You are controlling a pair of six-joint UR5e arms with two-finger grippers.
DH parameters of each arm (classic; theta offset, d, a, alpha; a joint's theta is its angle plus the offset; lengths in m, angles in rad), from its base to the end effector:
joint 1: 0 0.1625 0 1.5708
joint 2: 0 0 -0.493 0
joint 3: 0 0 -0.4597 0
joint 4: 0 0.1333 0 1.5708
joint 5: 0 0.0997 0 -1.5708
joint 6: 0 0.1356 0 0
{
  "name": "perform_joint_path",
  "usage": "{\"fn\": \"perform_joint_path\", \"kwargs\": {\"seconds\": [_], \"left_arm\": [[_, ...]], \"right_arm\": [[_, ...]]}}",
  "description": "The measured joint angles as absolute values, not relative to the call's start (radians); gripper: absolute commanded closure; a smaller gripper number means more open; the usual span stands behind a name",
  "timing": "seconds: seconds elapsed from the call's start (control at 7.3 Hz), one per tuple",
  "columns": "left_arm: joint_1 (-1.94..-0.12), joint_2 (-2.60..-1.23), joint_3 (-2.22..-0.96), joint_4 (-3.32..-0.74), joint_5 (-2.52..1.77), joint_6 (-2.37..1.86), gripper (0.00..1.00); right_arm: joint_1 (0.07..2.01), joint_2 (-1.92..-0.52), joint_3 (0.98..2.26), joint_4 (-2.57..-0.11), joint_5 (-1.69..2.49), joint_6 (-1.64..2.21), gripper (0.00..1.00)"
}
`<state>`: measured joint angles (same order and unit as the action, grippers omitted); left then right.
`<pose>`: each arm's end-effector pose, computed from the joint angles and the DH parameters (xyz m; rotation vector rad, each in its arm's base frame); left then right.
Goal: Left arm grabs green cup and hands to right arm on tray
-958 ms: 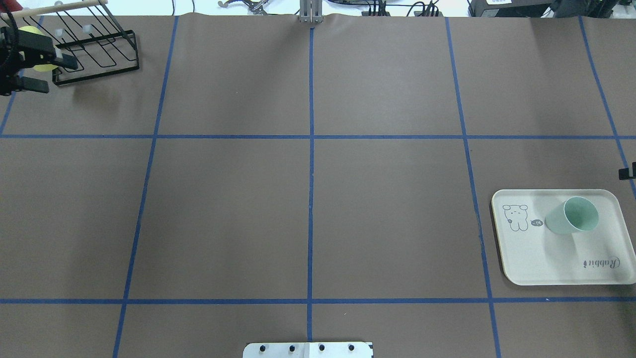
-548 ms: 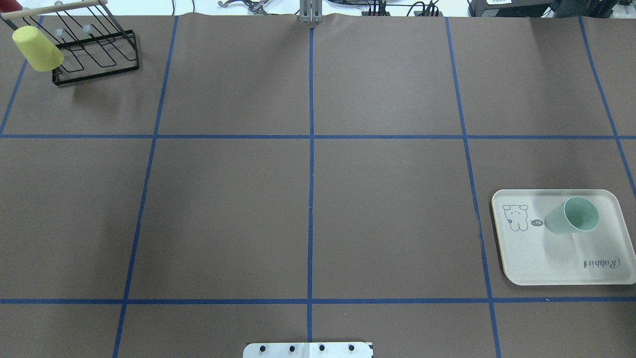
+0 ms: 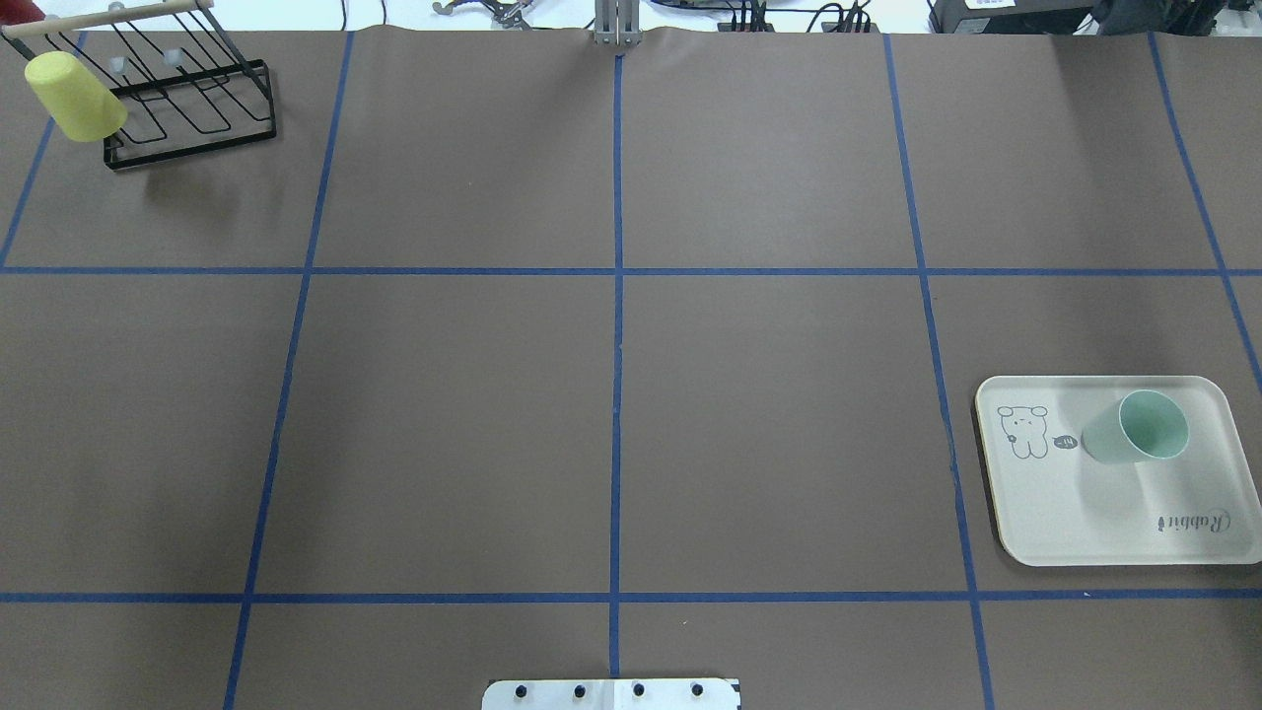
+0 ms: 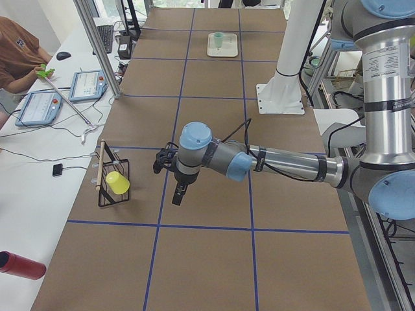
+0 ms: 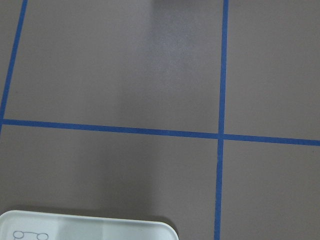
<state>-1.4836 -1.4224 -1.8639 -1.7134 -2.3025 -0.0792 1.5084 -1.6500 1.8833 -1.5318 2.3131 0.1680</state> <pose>0.0015 -0.5080 0.6523 0.2130 0.7469 0.1127 0.0084 -0.5327 0.6171 0.1731 -0.7622 -0.0009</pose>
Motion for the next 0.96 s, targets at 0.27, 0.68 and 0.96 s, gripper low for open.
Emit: {"fn": "perform_joint_path", "kwargs": {"seconds": [0.27,0.68,0.96], "left_arm": [[-1.515,-1.416,-1.903,-1.614,-2.361,-0.057,0.0],[-1.525,-1.386,-1.947,-1.565,-2.394,-0.055,0.0],[-1.527,-1.381,-1.974,-1.51,-2.395,-0.053,0.0]], "right_arm": [[1.509,-1.647,1.881,-1.559,2.312,0.163,0.0],[1.502,-1.665,1.886,-1.565,2.307,0.162,0.0],[1.487,-1.678,1.884,-1.566,2.305,0.162,0.0]]}}
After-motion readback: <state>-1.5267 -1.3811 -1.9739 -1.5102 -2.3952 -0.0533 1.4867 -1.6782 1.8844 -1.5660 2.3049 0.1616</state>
